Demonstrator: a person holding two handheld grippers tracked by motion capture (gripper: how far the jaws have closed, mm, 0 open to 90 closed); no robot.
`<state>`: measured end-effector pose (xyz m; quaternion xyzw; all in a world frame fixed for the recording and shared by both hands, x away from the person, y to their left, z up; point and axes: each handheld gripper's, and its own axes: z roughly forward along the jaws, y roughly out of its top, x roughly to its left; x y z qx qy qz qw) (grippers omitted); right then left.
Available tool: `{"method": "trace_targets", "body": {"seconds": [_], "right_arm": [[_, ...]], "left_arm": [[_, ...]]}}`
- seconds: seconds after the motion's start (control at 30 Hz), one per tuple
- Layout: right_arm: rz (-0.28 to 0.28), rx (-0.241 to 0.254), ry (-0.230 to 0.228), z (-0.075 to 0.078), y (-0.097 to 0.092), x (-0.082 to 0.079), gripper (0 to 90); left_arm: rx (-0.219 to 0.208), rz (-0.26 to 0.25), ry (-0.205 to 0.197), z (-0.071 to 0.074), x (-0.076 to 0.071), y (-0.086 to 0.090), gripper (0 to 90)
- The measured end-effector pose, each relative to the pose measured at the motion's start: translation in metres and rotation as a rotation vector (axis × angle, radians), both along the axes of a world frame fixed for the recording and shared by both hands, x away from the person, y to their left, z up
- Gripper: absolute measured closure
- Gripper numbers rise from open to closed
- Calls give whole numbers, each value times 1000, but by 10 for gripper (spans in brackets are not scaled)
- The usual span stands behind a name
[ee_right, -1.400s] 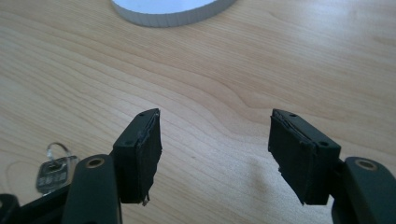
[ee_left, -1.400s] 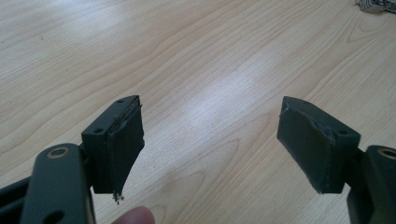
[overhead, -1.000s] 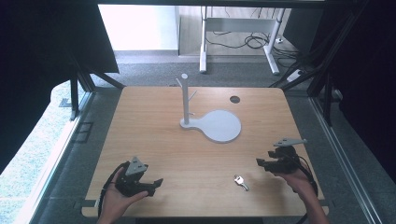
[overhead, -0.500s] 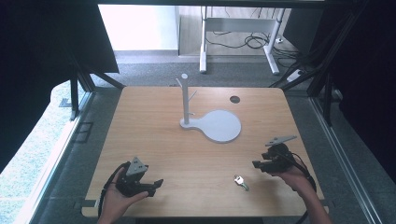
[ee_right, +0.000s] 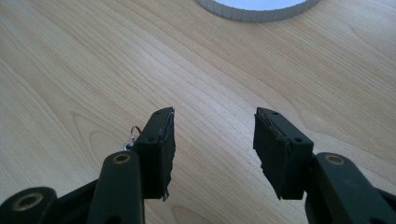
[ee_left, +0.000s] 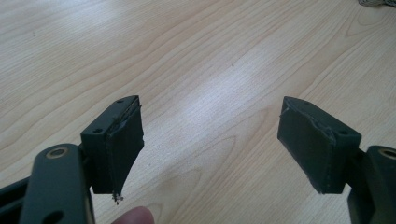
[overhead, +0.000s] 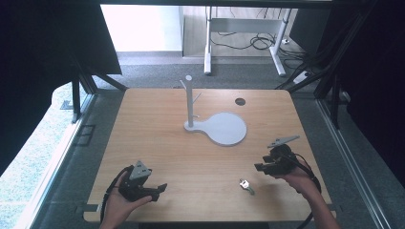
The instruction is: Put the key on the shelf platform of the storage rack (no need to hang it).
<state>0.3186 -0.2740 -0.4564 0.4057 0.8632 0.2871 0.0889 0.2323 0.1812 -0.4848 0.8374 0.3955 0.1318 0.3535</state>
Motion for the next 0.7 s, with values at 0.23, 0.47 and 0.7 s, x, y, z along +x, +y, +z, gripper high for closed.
{"method": "trace_targets", "body": {"seconds": [0.23, 0.47, 0.7], "right_arm": [[21, -17, 12, 2, 7, 0, 495], [53, -33, 36, 3, 19, 2, 520], [81, -48, 61, 2, 26, 2, 550]], "left_arm": [[3, -2, 0, -1, 0, -1, 227], [-1, 3, -2, 1, -1, 1, 228], [1, 2, -6, 2, -1, 2, 227]]}}
